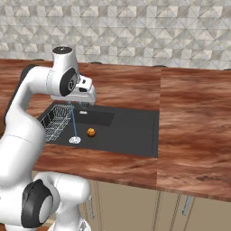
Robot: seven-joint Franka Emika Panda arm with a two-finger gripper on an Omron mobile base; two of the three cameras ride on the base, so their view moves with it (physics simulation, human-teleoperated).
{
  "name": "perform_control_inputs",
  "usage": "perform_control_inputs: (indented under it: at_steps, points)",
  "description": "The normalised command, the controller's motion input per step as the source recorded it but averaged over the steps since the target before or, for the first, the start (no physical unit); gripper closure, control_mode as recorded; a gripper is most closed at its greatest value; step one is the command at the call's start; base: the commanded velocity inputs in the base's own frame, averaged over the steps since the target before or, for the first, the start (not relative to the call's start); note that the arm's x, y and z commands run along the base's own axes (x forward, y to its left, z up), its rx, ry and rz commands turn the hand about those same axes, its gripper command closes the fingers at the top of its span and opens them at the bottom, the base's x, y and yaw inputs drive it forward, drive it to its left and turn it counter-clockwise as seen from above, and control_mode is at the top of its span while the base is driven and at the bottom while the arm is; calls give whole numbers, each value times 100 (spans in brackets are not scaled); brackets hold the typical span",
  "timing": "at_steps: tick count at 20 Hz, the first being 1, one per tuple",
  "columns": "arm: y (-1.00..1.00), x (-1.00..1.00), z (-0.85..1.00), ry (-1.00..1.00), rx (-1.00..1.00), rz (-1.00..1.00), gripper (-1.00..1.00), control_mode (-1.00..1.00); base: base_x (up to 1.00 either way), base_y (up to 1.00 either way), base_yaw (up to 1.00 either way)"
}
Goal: Pick the orange from the sink and place it on the cutting board to airdry. Then turn off the sink faucet.
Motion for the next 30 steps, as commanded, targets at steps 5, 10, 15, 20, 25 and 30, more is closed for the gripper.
perform_control_inputs:
  at_steps: [5, 10, 15, 20, 25, 30]
  points:
    - [7, -3, -2, 0, 0, 0, -100, -100, 0, 0, 0]
    - [27, -3, -9, -4, 1, 0, -100, -100, 0, 0, 0]
    - [40, 5, -22, -15, -10, 0, -100, -100, 0, 0, 0]
    - [16, 24, -22, -10, -6, 0, -100, -100, 0, 0, 0]
    - [0, 26, -6, -1, 2, 0, -100, -100, 0, 0, 0]
    - [0, 26, -11, 0, 4, 2, -100, -100, 0, 0, 0]
